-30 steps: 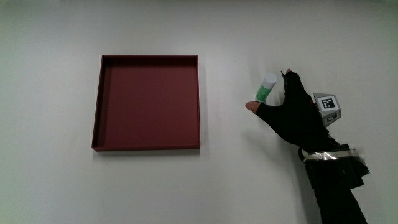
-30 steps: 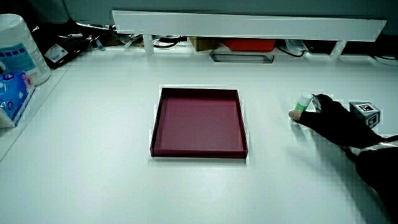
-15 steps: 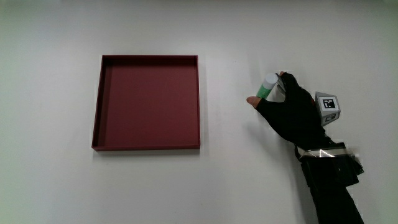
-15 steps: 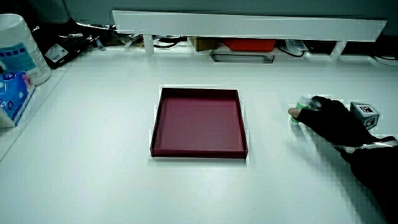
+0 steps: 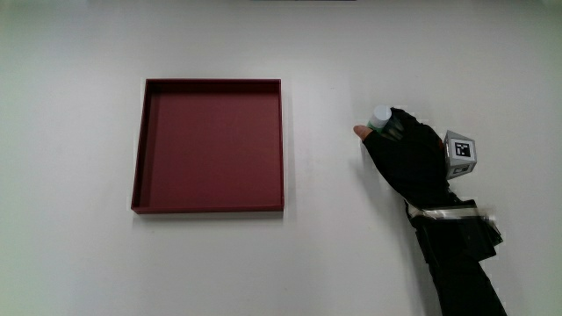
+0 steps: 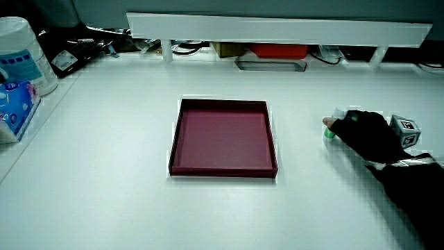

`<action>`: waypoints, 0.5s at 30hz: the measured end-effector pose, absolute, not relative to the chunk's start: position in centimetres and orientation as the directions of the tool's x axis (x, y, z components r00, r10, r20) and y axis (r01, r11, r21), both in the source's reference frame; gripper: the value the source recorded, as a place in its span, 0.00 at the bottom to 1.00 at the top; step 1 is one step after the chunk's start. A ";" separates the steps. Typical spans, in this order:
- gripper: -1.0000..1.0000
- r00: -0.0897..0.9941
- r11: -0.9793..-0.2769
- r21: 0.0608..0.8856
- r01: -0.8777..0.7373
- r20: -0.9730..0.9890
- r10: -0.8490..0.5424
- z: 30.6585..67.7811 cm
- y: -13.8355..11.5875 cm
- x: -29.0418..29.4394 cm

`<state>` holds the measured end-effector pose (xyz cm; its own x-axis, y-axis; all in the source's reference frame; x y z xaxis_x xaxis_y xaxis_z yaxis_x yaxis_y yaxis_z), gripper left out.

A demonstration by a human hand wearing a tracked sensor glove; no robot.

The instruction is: Pick glue stick

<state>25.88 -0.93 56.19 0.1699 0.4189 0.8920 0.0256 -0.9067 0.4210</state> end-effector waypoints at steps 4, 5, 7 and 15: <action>0.94 0.181 -0.911 0.408 0.052 0.894 0.411 56.2 -0.8 25.9; 0.95 0.190 -0.915 0.399 0.056 0.896 0.402 56.5 -0.8 26.0; 0.98 0.208 -0.914 0.402 0.057 0.891 0.404 56.2 -0.8 25.8; 1.00 0.256 -0.935 0.351 0.047 0.901 0.351 55.4 -0.8 25.5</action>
<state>25.49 -0.81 55.44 0.2560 0.3505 0.9009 0.0471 -0.9354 0.3506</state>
